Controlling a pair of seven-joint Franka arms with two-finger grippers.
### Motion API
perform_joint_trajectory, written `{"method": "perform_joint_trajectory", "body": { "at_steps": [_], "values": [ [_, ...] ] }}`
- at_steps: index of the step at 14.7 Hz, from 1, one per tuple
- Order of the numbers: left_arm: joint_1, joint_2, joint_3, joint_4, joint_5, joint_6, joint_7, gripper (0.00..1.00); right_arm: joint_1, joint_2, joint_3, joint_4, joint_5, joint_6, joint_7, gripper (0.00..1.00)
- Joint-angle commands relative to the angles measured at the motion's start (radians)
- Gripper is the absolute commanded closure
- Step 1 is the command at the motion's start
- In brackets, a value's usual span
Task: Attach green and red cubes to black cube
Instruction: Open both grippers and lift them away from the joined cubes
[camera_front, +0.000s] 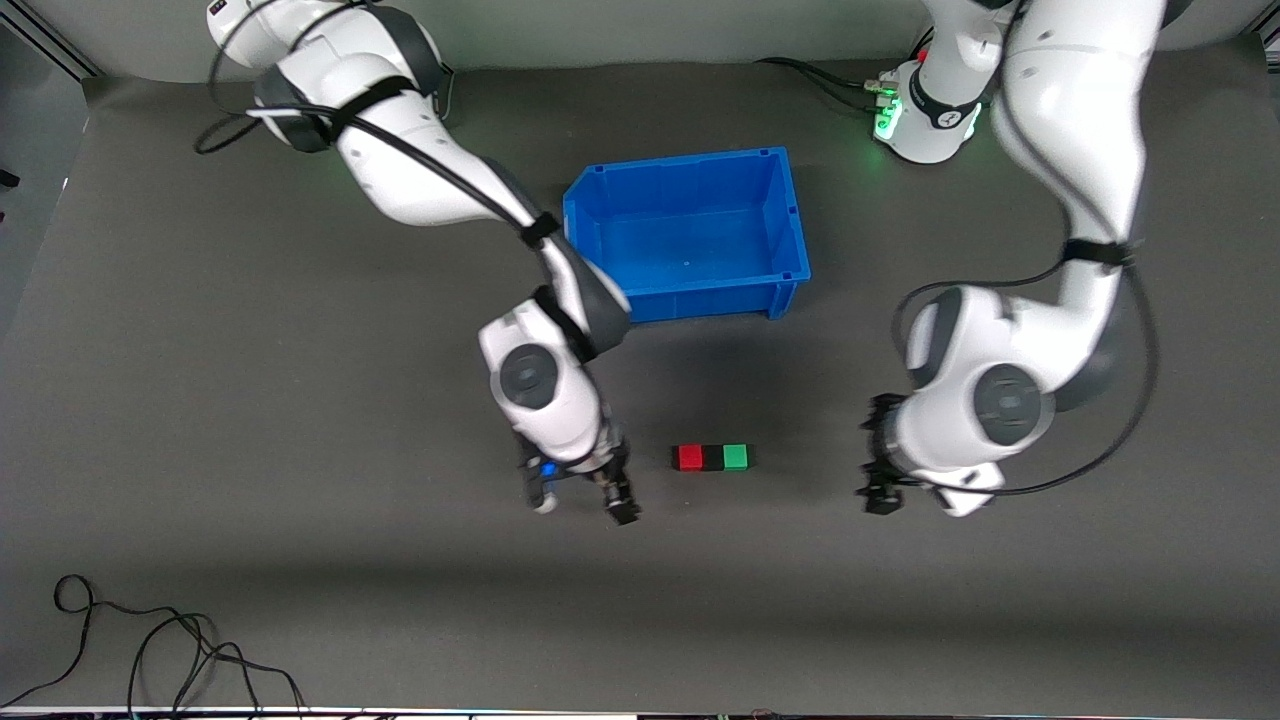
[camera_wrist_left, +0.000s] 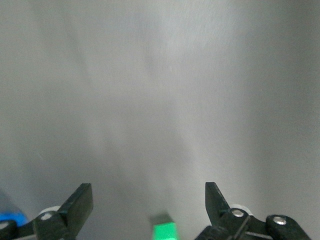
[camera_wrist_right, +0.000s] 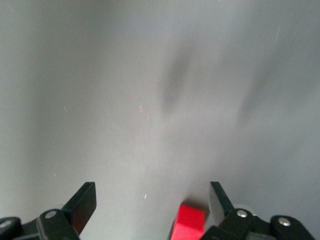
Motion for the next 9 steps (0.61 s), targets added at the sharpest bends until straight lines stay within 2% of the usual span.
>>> {"method": "perform_joint_trajectory", "body": {
  "at_steps": [1,3,5,7,9],
  "values": [
    [0.068,-0.148,-0.006,-0.175,0.01,-0.005,0.309,0.0,-0.074,-0.166,0.006,-0.125,-0.023,-0.118,-0.196,0.0],
    [0.132,-0.226,-0.006,-0.224,0.01,-0.042,0.541,0.0,-0.103,-0.267,-0.03,-0.17,-0.023,-0.24,-0.345,0.0],
    [0.195,-0.286,-0.006,-0.23,0.01,-0.112,0.803,0.0,-0.102,-0.366,-0.104,-0.219,-0.023,-0.331,-0.505,0.0],
    [0.264,-0.338,-0.006,-0.229,0.01,-0.194,1.063,0.0,-0.102,-0.47,-0.167,-0.297,-0.024,-0.38,-0.689,0.0],
    [0.307,-0.384,-0.004,-0.227,0.013,-0.255,1.226,0.0,-0.097,-0.568,-0.216,-0.378,-0.026,-0.411,-0.818,0.0]
  ]
}}
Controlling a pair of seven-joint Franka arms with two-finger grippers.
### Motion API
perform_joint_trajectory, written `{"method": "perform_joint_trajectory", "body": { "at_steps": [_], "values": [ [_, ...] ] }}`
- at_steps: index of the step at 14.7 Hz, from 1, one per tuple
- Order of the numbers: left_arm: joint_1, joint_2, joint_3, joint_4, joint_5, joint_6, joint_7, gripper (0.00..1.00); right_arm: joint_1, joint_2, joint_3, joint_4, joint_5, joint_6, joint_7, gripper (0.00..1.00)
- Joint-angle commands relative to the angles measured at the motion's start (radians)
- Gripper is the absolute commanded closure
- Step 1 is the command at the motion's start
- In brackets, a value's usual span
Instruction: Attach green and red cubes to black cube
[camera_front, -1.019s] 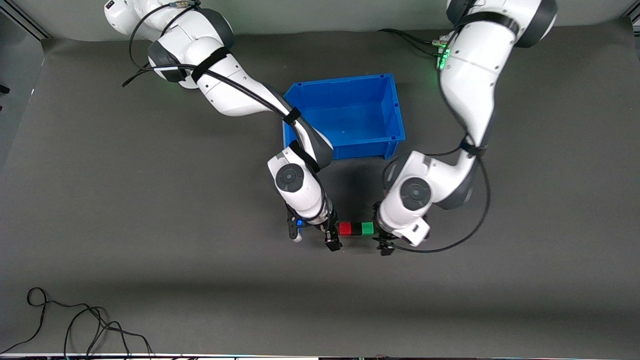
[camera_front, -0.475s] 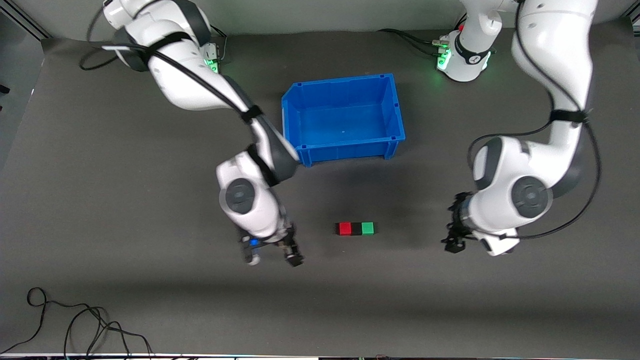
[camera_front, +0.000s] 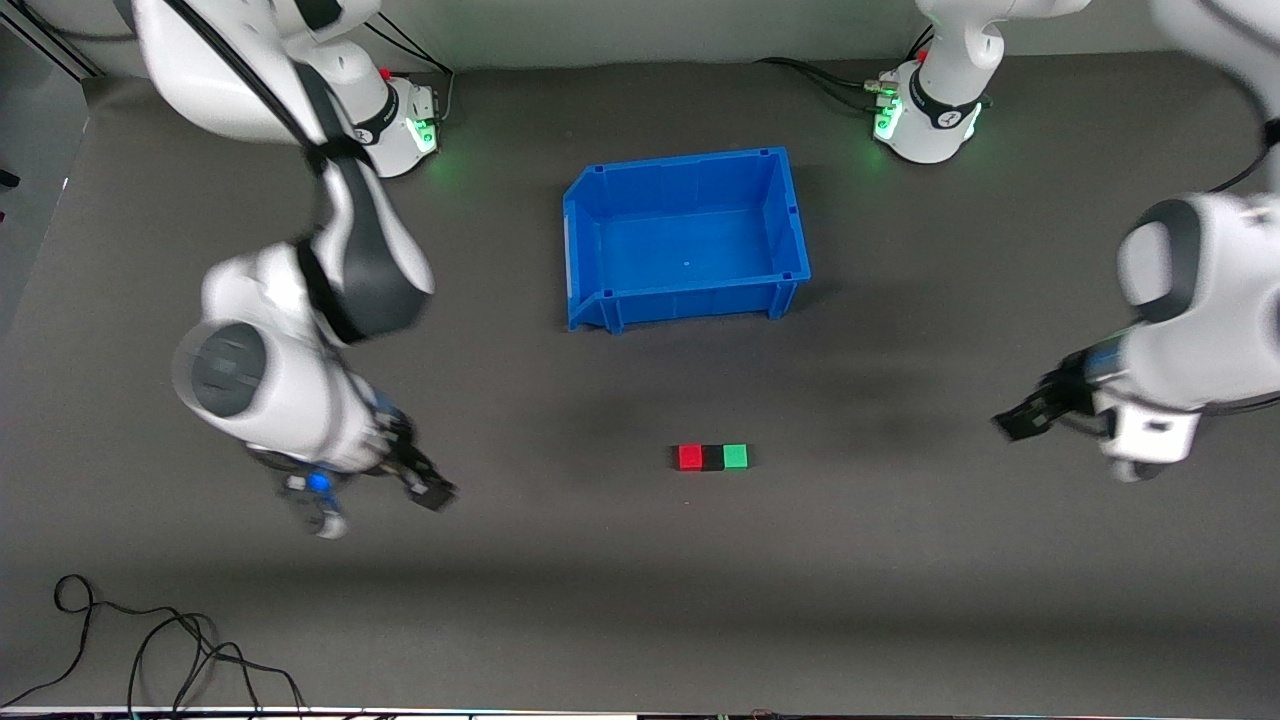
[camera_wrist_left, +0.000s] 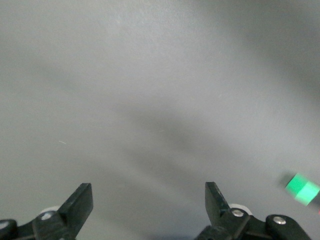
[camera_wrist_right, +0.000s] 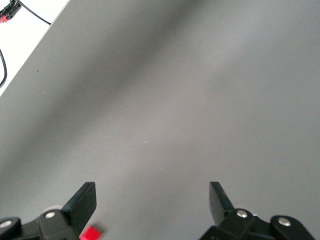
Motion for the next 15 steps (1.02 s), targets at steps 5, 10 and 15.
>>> {"method": "perform_joint_trajectory", "body": {
  "at_steps": [5,10,15],
  "values": [
    [0.029,-0.225,-0.016,-0.054,0.11,-0.063,0.414,0.0,-0.07,-0.351,-0.048,-0.303,-0.116,-0.031,-0.423,0.0],
    [0.037,-0.284,-0.014,-0.031,0.096,-0.134,0.475,0.0,-0.371,-0.44,0.122,-0.334,-0.117,-0.036,-0.819,0.0],
    [0.032,-0.27,-0.016,0.017,0.096,-0.146,0.433,0.0,-0.534,-0.471,0.256,-0.327,-0.131,-0.069,-0.991,0.0]
  ]
}}
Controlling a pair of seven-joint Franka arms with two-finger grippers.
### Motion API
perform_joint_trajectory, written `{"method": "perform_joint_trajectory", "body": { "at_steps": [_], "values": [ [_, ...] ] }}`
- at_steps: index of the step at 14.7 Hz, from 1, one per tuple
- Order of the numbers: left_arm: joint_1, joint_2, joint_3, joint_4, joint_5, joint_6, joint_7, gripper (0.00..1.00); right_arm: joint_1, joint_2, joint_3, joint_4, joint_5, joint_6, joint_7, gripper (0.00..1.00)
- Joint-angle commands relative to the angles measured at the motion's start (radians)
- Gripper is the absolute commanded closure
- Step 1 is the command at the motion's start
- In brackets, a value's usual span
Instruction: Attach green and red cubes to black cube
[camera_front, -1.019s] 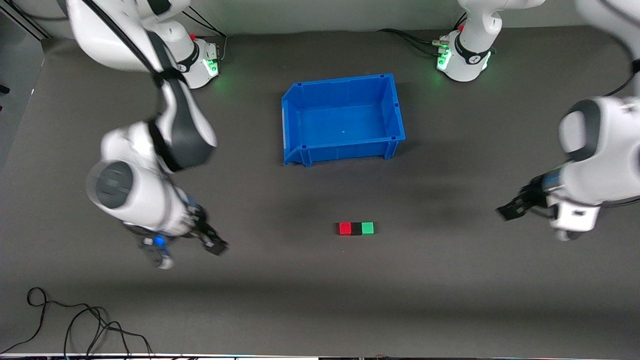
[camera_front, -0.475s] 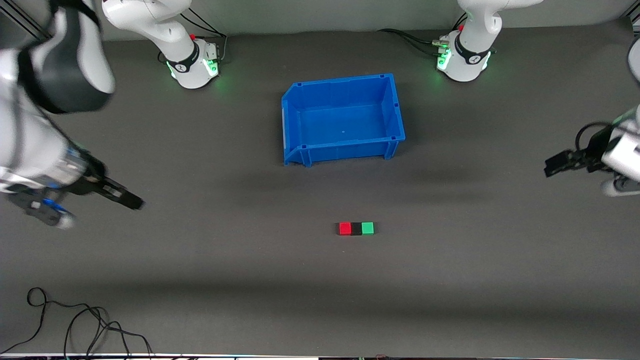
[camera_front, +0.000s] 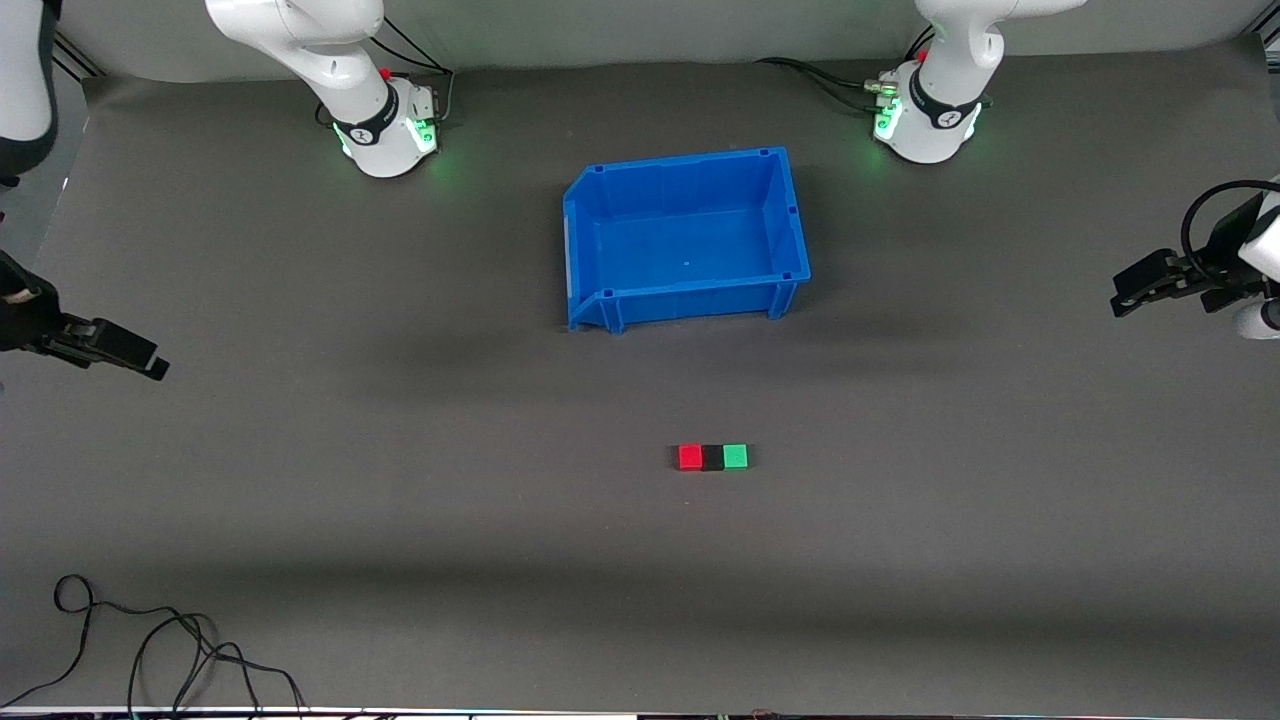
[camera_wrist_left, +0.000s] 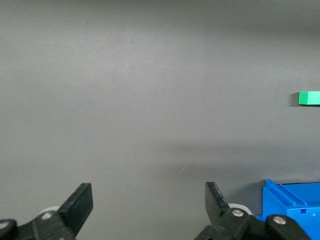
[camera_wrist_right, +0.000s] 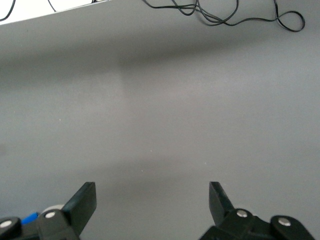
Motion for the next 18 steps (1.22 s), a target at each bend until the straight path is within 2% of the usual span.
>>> {"method": "perform_joint_trajectory", "body": {
  "at_steps": [1,5,18],
  "values": [
    [-0.005,0.005,0.0,0.032,0.009,-0.018,-0.016,0.0,-0.015,-0.05,0.035,-0.028,-0.037,-0.013,-0.085,0.0],
    [-0.008,0.008,-0.002,0.036,0.009,-0.053,-0.013,0.0,-0.009,-0.059,0.043,-0.013,-0.037,-0.086,-0.091,0.0],
    [-0.008,0.008,0.0,0.055,0.009,-0.078,-0.013,0.0,-0.009,-0.055,0.043,0.015,-0.037,-0.111,-0.079,0.0]
  ]
}}
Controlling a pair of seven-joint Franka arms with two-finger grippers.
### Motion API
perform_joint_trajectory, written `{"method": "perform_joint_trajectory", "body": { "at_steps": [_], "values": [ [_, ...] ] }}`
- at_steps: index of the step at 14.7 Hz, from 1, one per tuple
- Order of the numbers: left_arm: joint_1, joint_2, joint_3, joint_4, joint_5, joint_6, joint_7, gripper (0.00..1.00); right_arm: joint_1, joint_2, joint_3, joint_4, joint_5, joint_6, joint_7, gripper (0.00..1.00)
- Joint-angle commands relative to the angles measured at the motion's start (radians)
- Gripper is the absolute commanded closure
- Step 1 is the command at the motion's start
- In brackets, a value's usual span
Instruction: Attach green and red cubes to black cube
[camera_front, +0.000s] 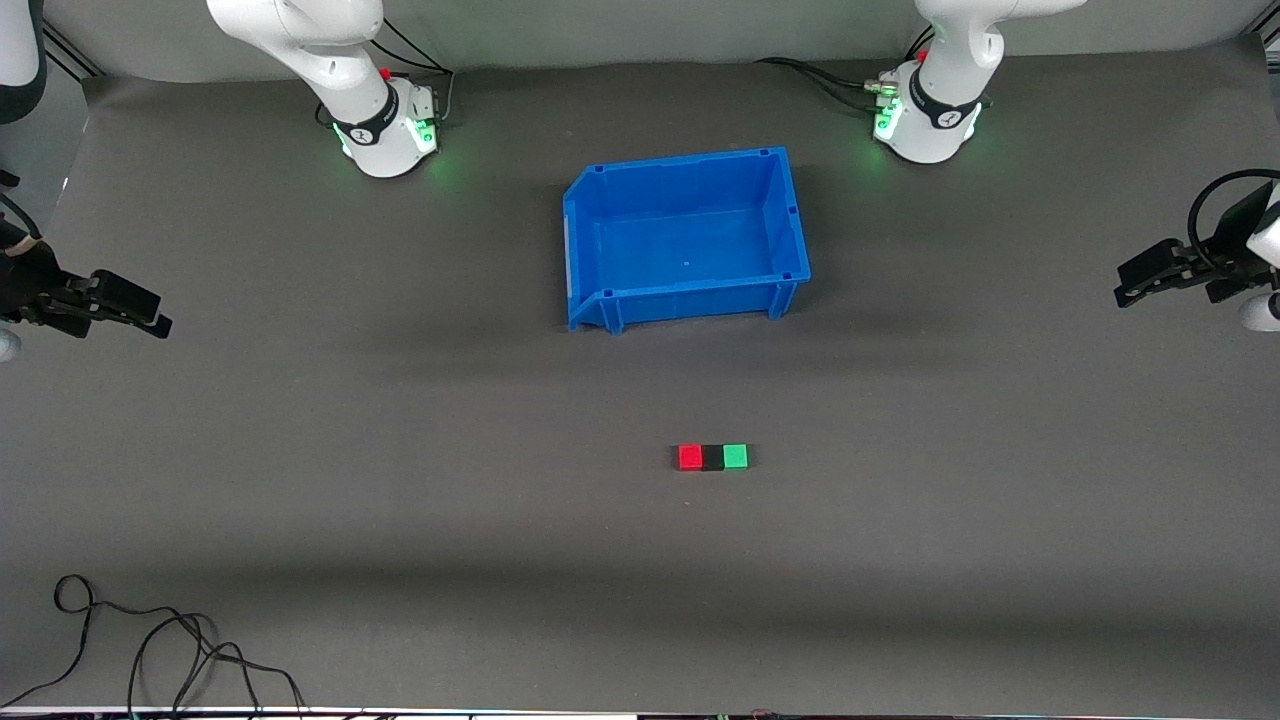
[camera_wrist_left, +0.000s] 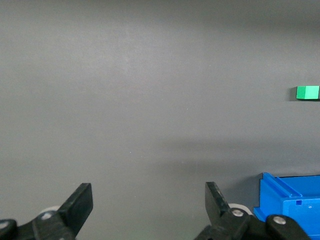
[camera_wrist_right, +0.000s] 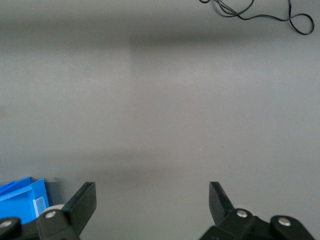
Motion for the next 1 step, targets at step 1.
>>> {"method": "perform_joint_trajectory", "body": {
  "at_steps": [1],
  "values": [
    [-0.005,0.006,0.001,0.022,0.009,-0.023,-0.013,0.0,-0.001,-0.011,0.005,0.0,-0.019,-0.015,-0.005,0.0]
  ]
}}
